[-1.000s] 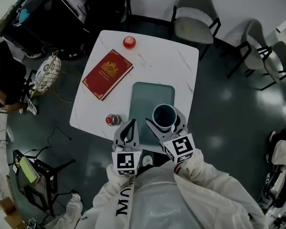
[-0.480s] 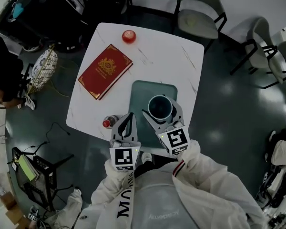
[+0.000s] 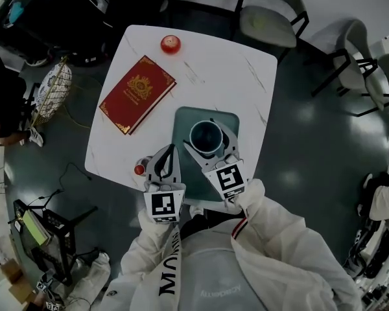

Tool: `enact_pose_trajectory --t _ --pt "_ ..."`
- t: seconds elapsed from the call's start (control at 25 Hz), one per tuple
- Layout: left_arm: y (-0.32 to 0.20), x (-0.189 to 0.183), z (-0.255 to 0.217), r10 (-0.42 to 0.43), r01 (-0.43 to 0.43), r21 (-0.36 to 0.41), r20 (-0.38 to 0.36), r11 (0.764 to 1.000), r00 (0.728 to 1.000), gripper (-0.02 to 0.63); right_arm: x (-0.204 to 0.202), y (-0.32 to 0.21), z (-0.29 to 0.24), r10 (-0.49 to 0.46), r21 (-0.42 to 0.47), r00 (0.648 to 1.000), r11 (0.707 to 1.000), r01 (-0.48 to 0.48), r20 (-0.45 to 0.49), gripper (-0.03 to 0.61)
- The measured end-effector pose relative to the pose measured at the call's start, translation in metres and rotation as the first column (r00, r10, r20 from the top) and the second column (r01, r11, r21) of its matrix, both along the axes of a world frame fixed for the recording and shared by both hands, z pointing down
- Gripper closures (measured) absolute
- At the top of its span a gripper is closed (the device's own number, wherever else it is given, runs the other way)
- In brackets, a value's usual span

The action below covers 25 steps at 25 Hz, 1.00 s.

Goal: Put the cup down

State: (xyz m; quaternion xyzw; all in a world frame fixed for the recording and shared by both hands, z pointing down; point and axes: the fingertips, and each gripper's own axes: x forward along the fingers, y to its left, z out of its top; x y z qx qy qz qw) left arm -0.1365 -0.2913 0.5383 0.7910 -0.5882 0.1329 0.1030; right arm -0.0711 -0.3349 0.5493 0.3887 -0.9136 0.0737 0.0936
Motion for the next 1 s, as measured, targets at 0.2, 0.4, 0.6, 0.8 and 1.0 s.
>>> enact_pose_trajectory --t 0.2,0.4,0.6,0.8,1.0 --pt "-0.012 -0.005 0.01 -0.023 0.023 0.015 0.009 1.0 1.0 0.602 -0.004 -0.011 0.013 -0.006 0.01 1.0 1.0 0.006 -0.002 0.192" --pt "-0.025 -0.008 0.02 -0.023 0.021 0.037 0.032 0.999 0.999 0.601 -0.011 -0.025 0.025 -0.017 0.019 1.0 1.0 0.017 -0.006 0.192" --pt "-0.035 -0.01 0.03 -0.027 0.025 0.048 0.052 0.999 0.998 0.602 -0.017 -0.038 0.038 -0.029 0.026 0.999 0.999 0.029 -0.021 0.192" --pt "-0.043 -0.011 0.039 -0.028 0.026 0.043 0.056 0.999 0.998 0.602 -0.023 -0.047 0.051 -0.045 0.011 0.998 0.999 0.046 -0.05 0.192" --pt "-0.05 -0.01 0.042 -0.026 0.023 0.043 0.064 0.999 0.998 0.602 -0.033 -0.052 0.061 -0.054 0.001 0.998 0.999 0.054 -0.039 0.192"
